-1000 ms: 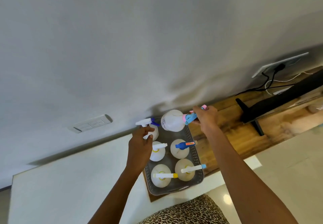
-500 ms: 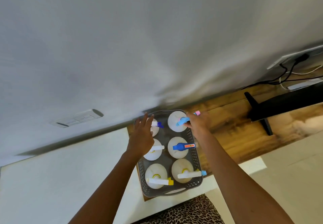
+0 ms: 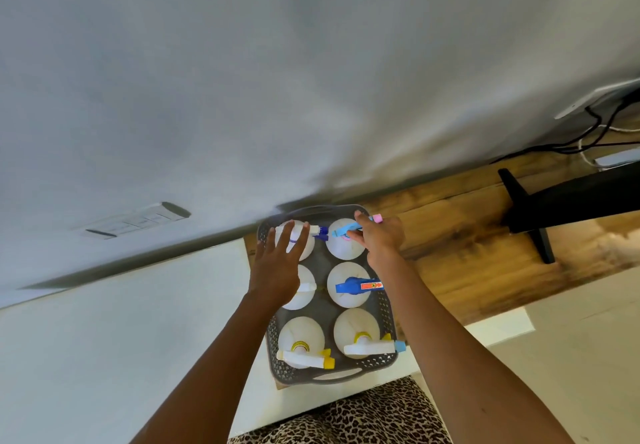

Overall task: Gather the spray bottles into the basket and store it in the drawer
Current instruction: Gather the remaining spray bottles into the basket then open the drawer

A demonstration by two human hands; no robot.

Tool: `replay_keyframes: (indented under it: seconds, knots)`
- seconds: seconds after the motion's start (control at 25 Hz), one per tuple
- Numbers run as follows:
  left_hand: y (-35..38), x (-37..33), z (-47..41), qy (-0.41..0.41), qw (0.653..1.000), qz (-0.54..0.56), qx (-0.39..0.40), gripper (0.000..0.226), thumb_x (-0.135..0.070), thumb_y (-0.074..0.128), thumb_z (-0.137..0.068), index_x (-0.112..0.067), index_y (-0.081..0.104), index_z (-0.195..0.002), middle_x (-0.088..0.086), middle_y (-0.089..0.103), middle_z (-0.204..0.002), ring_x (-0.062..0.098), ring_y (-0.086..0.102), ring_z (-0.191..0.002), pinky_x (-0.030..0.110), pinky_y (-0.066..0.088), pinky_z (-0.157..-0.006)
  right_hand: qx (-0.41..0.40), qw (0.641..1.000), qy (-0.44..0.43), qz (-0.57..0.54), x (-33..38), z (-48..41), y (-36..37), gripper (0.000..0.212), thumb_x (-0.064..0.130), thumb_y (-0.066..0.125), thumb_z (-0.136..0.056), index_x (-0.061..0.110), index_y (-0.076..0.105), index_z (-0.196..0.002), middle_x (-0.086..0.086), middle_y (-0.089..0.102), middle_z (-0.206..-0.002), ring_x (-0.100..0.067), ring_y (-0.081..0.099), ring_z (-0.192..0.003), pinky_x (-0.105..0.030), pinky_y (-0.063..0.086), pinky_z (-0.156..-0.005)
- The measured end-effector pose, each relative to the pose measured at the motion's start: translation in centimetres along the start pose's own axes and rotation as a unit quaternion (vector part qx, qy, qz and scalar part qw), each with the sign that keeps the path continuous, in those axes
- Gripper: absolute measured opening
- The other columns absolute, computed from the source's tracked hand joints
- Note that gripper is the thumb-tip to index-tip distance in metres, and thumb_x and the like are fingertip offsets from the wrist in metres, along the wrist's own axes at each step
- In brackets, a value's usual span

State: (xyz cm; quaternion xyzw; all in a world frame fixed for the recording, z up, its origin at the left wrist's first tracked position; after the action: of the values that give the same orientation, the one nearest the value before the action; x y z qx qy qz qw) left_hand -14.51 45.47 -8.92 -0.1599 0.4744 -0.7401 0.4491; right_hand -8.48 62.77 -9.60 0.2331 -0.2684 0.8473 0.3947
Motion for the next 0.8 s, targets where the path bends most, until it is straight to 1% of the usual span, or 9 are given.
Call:
replay_keyframes:
  seconds: [0.08, 0.12, 0.2, 0.4, 0.56, 0.68, 0.72, 0.8]
  knots:
    - [0.3, -0.3, -0.2, -0.004, 1.0, 0.006, -0.013, 0.094, -0.012, 0.062, -0.082, -0.031, -0.007, -0.143, 0.005, -0.002, -0.158, 0.034, -0.001, -0.144, 0.047, 0.012, -0.115, 0.005, 1.0, -0.009, 0.002, 0.3, -0.2, 0.5, 0.046, 0.019, 0.07, -0.08, 0.001, 0.049, -0.117, -0.022, 0.06, -0.117, -0.032, 0.066, -0.097, -0.037, 0.059, -0.08]
    - [0.4, -0.3, -0.2, -0.004, 1.0, 0.008, -0.019, 0.095, -0.012, 0.062, -0.082, -0.031, -0.007, -0.143, 0.005, -0.001, -0.158, 0.034, 0.0, -0.144, 0.047, 0.014, -0.115, 0.007, 1.0, -0.01, 0.0, 0.4, -0.1, 0.8, 0.047, 0.019, 0.07, -0.079, 0.001, 0.049, -0.117, -0.022, 0.06, -0.117, -0.032, 0.067, -0.096, -0.038, 0.058, -0.082]
    - [0.6, -0.5, -0.1, -0.008, 1.0, 0.011, -0.026, 0.094, -0.011, 0.062, -0.081, -0.031, -0.006, -0.143, 0.006, -0.001, -0.158, 0.034, 0.001, -0.144, 0.047, 0.017, -0.114, 0.012, 1.0, -0.006, 0.003, 0.2, 0.0, 0.9, 0.048, 0.02, 0.071, -0.079, 0.001, 0.048, -0.117, -0.021, 0.06, -0.116, -0.032, 0.067, -0.096, -0.038, 0.058, -0.083]
    - [0.1, -0.4, 0.3, -0.027, 0.998, 0.03, -0.041, 0.089, -0.008, 0.058, -0.084, -0.029, -0.004, -0.144, 0.006, -0.002, -0.157, 0.032, -0.001, -0.144, 0.045, 0.017, -0.115, 0.044, 0.998, 0.023, -0.028, -0.7, 0.1, 0.6, 0.049, 0.021, 0.071, -0.078, 0.001, 0.05, -0.117, -0.021, 0.06, -0.119, -0.033, 0.066, -0.099, -0.038, 0.057, -0.082]
    - [-0.3, 0.0, 0.9, -0.039, 0.997, 0.055, -0.026, 0.089, -0.006, 0.057, -0.084, -0.029, -0.003, -0.144, 0.005, -0.005, -0.157, 0.032, -0.002, -0.144, 0.045, 0.022, -0.114, 0.048, 0.998, 0.03, -0.04, -0.9, 0.7, 0.0, 0.048, 0.021, 0.072, -0.077, 0.0, 0.051, -0.115, -0.021, 0.061, -0.118, -0.033, 0.065, -0.1, -0.04, 0.057, -0.085]
    - [-0.5, 0.3, 1.1, -0.036, 0.996, 0.082, -0.01, 0.091, -0.005, 0.059, -0.082, -0.029, -0.003, -0.144, 0.005, -0.006, -0.157, 0.032, -0.004, -0.144, 0.047, 0.024, -0.113, 0.045, 0.998, 0.022, -0.049, -1.0, 1.1, -0.6, 0.051, 0.022, 0.072, -0.077, 0.001, 0.049, -0.117, -0.02, 0.061, -0.119, -0.03, 0.066, -0.099, -0.038, 0.058, -0.083]
    - [-0.7, 0.4, 1.2, -0.032, 0.996, 0.088, -0.007, 0.091, -0.006, 0.06, -0.082, -0.029, -0.003, -0.144, 0.005, -0.006, -0.157, 0.032, -0.004, -0.144, 0.048, 0.024, -0.113, 0.043, 0.997, 0.019, -0.053, -1.1, 1.4, -0.8, 0.052, 0.022, 0.071, -0.078, 0.002, 0.047, -0.119, -0.02, 0.06, -0.12, -0.029, 0.066, -0.099, -0.035, 0.058, -0.08]
    - [-1.1, 0.6, 1.5, -0.027, 0.995, 0.1, -0.003, 0.09, -0.006, 0.059, -0.082, -0.028, -0.003, -0.144, 0.007, -0.005, -0.157, 0.033, -0.004, -0.143, 0.049, 0.025, -0.113, 0.038, 0.998, 0.015, -0.055, -1.3, 2.3, -1.4, 0.054, 0.025, 0.07, -0.08, 0.007, 0.042, -0.123, -0.018, 0.06, -0.12, -0.024, 0.067, -0.096, -0.026, 0.055, -0.066]
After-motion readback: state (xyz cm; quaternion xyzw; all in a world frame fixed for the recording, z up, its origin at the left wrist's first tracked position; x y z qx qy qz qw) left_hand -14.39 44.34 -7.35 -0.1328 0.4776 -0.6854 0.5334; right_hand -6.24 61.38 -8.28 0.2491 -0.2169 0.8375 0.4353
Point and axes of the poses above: each hand's wrist, its own z-axis away from the middle knuckle, its own y-axis out of the palm, x = y × z, the point moved 5 cm from there along -z, towards the middle knuckle
